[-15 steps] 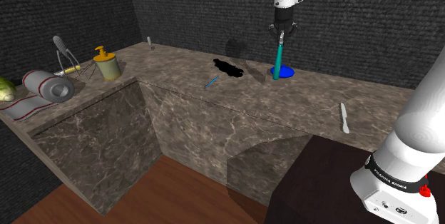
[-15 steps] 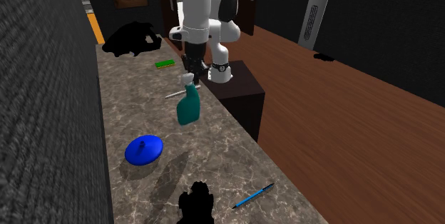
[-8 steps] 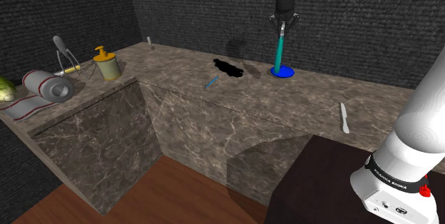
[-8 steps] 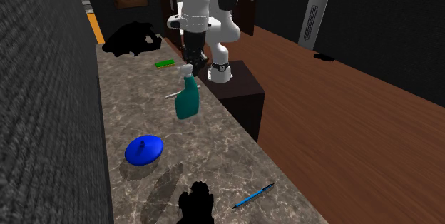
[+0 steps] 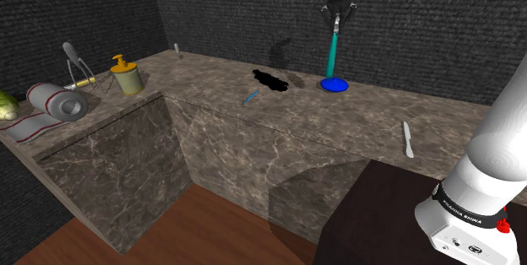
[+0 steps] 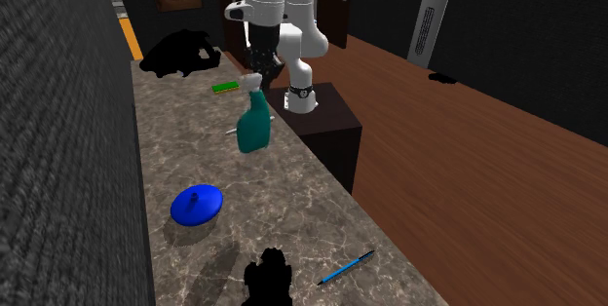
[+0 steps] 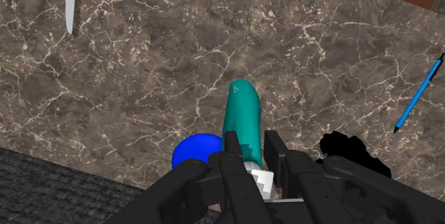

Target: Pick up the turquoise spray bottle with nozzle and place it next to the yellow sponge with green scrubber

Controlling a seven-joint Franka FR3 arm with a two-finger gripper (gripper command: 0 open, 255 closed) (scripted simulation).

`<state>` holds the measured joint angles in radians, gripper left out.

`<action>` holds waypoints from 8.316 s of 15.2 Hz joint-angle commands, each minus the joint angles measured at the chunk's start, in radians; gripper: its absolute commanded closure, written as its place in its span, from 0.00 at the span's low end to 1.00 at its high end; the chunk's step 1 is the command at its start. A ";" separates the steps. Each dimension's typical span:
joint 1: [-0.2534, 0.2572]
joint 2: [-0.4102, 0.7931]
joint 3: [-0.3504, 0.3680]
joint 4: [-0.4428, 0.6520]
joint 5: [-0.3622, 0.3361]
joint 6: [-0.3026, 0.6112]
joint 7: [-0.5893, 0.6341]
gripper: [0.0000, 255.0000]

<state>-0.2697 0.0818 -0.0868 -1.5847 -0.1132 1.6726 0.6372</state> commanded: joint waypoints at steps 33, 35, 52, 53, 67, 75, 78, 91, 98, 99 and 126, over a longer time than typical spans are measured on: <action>-0.048 -0.053 -0.035 0.324 -0.006 -0.364 -0.126 1.00; -0.062 -0.123 -0.048 0.238 -0.014 -0.345 -0.153 1.00; -0.177 -0.543 -0.214 -0.163 -0.134 -0.312 -0.434 1.00; -0.184 -0.560 -0.226 -0.173 -0.143 -0.314 -0.454 1.00; -0.265 -0.703 -0.440 -0.201 -0.289 -0.341 -0.759 1.00; -0.284 -0.737 -0.529 -0.224 -0.342 -0.310 -0.857 1.00; -0.292 -0.761 -0.531 -0.281 -0.351 -0.276 -0.845 1.00; -0.323 -0.843 -0.555 -0.506 -0.396 -0.132 -0.804 1.00; -0.337 -0.873 -0.579 -0.613 -0.423 -0.054 -0.786 1.00; -0.339 -0.877 -0.583 -0.628 -0.427 -0.042 -0.783 1.00; -0.373 -0.880 -0.746 -0.952 -0.566 0.288 -0.724 1.00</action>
<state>-0.6417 -0.8006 -0.8250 -2.5268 -0.6725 1.9471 -0.0882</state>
